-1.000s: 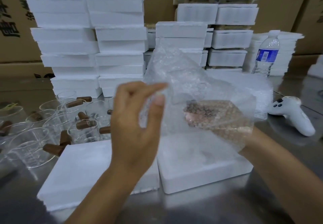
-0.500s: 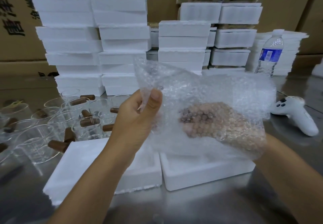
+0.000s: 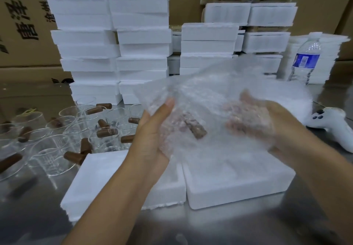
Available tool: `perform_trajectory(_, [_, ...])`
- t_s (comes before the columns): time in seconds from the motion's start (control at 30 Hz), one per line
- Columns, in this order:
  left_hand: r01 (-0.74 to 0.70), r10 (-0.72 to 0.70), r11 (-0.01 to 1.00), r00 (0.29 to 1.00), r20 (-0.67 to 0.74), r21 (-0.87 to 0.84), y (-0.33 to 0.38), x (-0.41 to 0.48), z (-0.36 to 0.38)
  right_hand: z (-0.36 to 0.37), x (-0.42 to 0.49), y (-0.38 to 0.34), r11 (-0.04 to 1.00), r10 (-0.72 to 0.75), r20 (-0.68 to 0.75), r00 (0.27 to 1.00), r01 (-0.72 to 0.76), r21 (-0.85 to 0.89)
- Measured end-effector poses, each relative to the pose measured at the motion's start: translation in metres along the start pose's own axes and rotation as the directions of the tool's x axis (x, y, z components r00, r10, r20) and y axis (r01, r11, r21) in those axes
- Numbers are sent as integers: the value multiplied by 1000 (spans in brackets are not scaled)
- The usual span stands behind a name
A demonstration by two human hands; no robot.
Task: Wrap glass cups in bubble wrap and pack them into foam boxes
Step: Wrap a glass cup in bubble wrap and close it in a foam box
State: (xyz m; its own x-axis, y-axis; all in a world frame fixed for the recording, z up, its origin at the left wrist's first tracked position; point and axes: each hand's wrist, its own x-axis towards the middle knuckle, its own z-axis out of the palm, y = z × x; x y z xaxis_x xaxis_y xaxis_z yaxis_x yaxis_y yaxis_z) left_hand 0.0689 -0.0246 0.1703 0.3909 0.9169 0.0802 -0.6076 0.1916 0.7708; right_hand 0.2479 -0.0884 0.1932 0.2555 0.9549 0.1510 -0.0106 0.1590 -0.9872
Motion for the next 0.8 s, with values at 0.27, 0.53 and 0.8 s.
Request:
perform_trajectory(0.27, [-46, 43, 918, 999, -14, -395, 8, 7, -15, -1, 13, 14, 989, -148, -191, 970, 151, 1])
perform_trajectory(0.53, [-24, 40, 968, 998, 58, -250, -2, 5, -8, 17, -2, 27, 965, -131, 246, 960, 180, -189])
perform_trajectory(0.8, [-126, 126, 990, 992, 5, 70, -12, 3, 0, 7, 6, 18, 967, -240, -70, 968, 232, -110])
